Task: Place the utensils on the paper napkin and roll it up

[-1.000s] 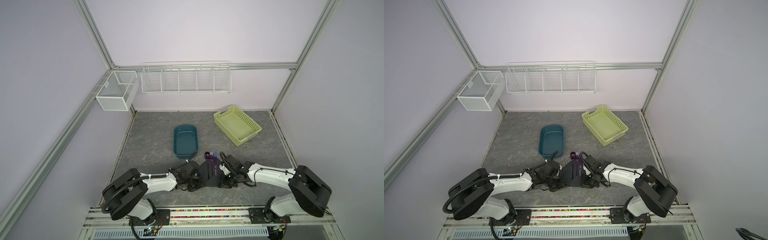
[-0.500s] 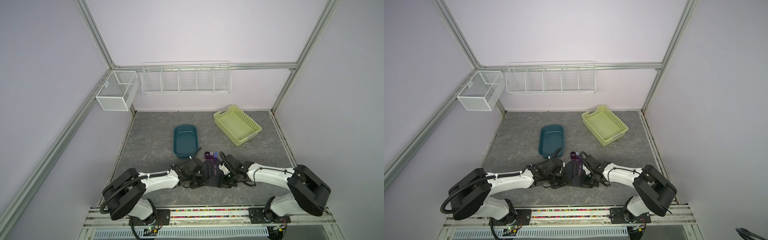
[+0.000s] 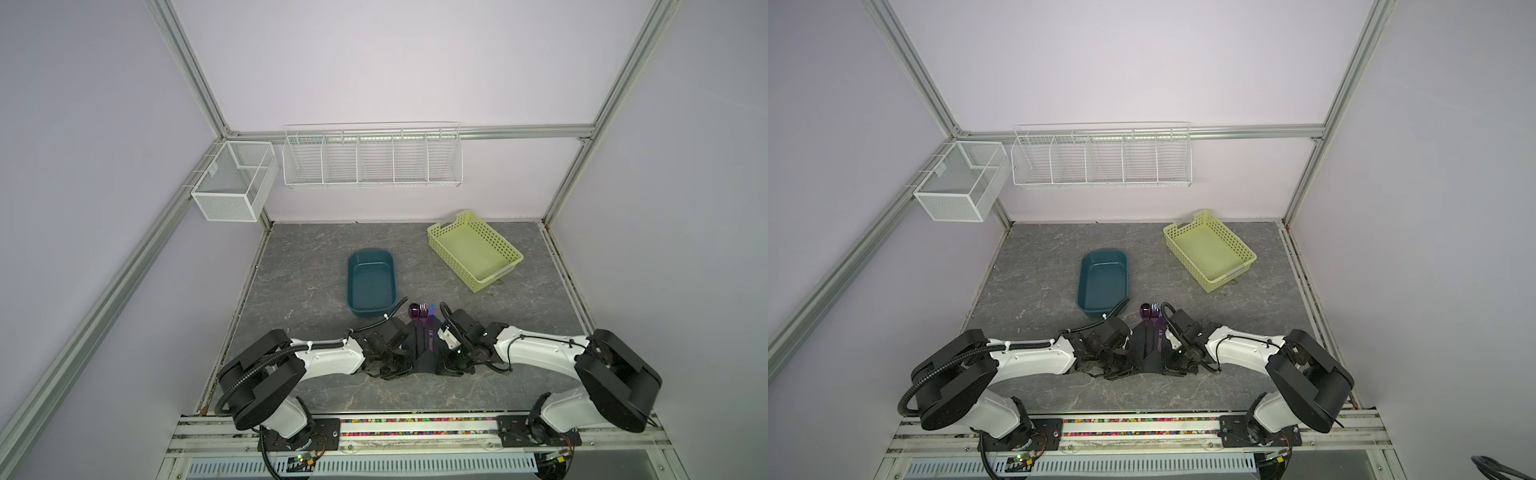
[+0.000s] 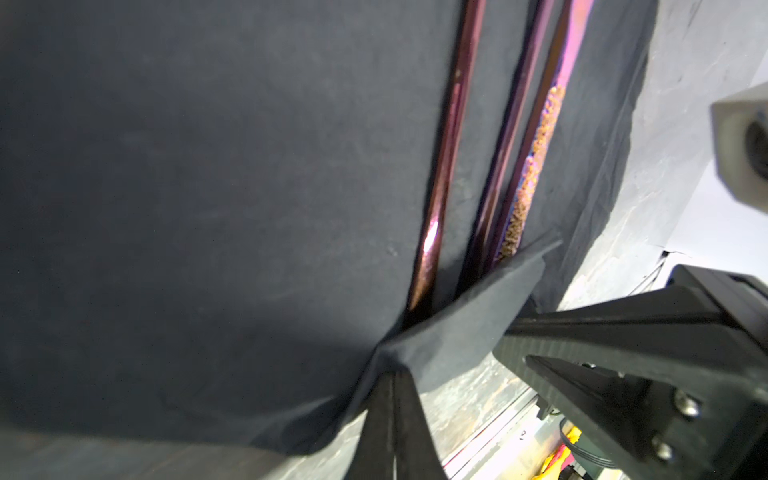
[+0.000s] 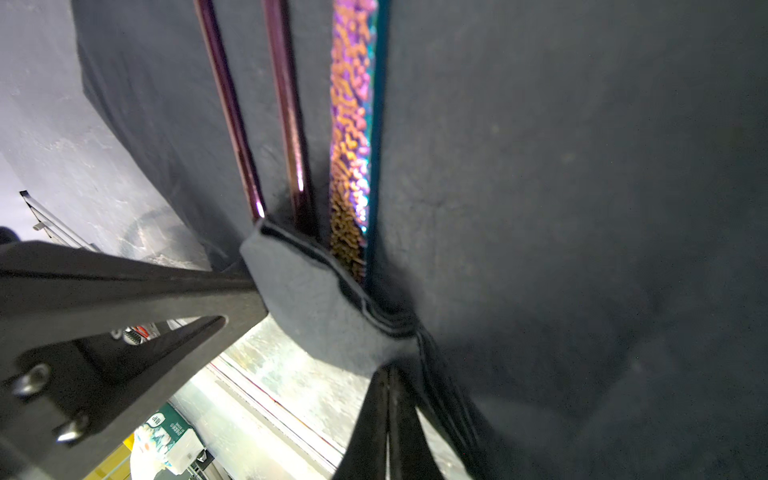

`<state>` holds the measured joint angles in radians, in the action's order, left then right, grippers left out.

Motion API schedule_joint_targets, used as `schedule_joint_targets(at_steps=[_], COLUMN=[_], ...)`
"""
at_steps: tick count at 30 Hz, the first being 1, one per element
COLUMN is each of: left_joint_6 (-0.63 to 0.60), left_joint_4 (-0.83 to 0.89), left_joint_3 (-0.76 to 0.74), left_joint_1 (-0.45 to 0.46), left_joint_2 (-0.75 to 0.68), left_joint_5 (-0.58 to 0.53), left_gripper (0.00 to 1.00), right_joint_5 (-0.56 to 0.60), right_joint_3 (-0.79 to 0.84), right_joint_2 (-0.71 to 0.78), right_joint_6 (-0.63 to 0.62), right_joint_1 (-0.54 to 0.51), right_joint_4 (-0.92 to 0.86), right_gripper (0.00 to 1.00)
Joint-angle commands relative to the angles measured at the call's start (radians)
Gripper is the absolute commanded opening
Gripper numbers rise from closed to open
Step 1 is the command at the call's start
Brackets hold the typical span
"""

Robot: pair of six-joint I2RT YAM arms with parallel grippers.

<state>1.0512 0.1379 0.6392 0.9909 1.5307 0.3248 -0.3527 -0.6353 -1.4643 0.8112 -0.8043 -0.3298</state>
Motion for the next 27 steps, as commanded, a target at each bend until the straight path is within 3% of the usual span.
schedule_joint_targets(at_steps=[1, 16, 27], left_joint_6=[-0.049, -0.128, -0.204], left_joint_4=[0.147, 0.373, 0.425], left_joint_3=[0.022, 0.074, 0.176], left_joint_1=[0.008, 0.006, -0.029], left_joint_2=[0.000, -0.032, -0.110], left_joint_5=[-0.063, -0.181, -0.175], left_gripper=[0.00, 0.00, 0.00], right_joint_5=[0.035, 0.036, 0.023], right_joint_3=[0.029, 0.038, 0.041], right_joint_2=[0.004, 0.019, 0.035], right_joint_6=[-0.005, -0.011, -0.011], right_joint_1=[0.014, 0.031, 0.033], right_joint_4=[-0.036, -0.051, -0.043], right_gripper=[0.08, 0.08, 0.08])
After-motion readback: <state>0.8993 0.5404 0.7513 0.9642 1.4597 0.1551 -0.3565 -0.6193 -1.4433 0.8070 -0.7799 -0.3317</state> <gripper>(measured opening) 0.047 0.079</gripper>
